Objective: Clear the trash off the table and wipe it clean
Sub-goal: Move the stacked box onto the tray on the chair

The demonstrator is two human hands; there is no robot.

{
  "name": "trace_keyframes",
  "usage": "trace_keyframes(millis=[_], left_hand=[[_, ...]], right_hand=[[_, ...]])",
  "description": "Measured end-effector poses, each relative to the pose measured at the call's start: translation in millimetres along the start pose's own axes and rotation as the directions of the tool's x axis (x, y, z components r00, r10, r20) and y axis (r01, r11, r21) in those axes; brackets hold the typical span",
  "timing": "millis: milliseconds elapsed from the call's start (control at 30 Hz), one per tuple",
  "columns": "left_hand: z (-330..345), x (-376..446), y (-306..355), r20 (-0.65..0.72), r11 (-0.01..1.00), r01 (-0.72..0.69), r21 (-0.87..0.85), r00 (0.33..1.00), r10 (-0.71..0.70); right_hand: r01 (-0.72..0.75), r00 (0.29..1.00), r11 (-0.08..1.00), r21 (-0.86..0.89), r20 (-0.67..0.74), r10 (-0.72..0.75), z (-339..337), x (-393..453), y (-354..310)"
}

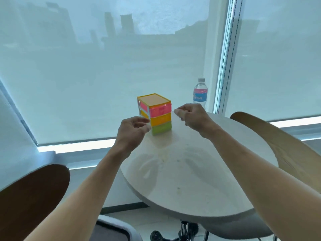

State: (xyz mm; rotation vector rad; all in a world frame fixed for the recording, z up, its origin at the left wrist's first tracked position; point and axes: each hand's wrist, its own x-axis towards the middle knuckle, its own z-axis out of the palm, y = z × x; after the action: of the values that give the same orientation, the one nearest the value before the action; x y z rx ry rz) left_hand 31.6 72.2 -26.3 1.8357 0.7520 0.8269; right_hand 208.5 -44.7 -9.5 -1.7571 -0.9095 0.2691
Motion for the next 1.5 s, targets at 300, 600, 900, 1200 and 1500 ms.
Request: trace_keyframes(millis=[300, 600, 900, 1200, 1500], left_hand=[[20, 73, 8, -0.161, 0.988, 0.111, -0.109, 0.979, -0.128], [43, 101, 11, 0.019, 0.902, 0.356, -0.243, 0.932, -0.363], [51, 102, 8, -0.031, 0.884, 0.362, -0.295, 0.921, -0.388], [24, 86, 10, -0.117, 0.91, 0.342, -0.234, 0.92, -0.375], [-34, 45, 17, -0.192, 0.896, 0.328, -0.298, 0.899, -0.393]], right_hand=[[-0.175, 0.984, 0.974, 0.142, 0.071, 0.166, 19, 100, 2], [-0.396, 0.778, 0.888, 0.234, 0.599, 0.189, 47, 136, 22], [-0.451, 0.808, 0.853, 0.263, 0.526, 0.265, 60, 138, 22], [-0.448, 0.792, 0.845, 0.291, 0.567, 0.225, 83, 123, 3], [-0.414, 0.759, 0.864, 0.288, 0.633, 0.153, 120, 85, -44]])
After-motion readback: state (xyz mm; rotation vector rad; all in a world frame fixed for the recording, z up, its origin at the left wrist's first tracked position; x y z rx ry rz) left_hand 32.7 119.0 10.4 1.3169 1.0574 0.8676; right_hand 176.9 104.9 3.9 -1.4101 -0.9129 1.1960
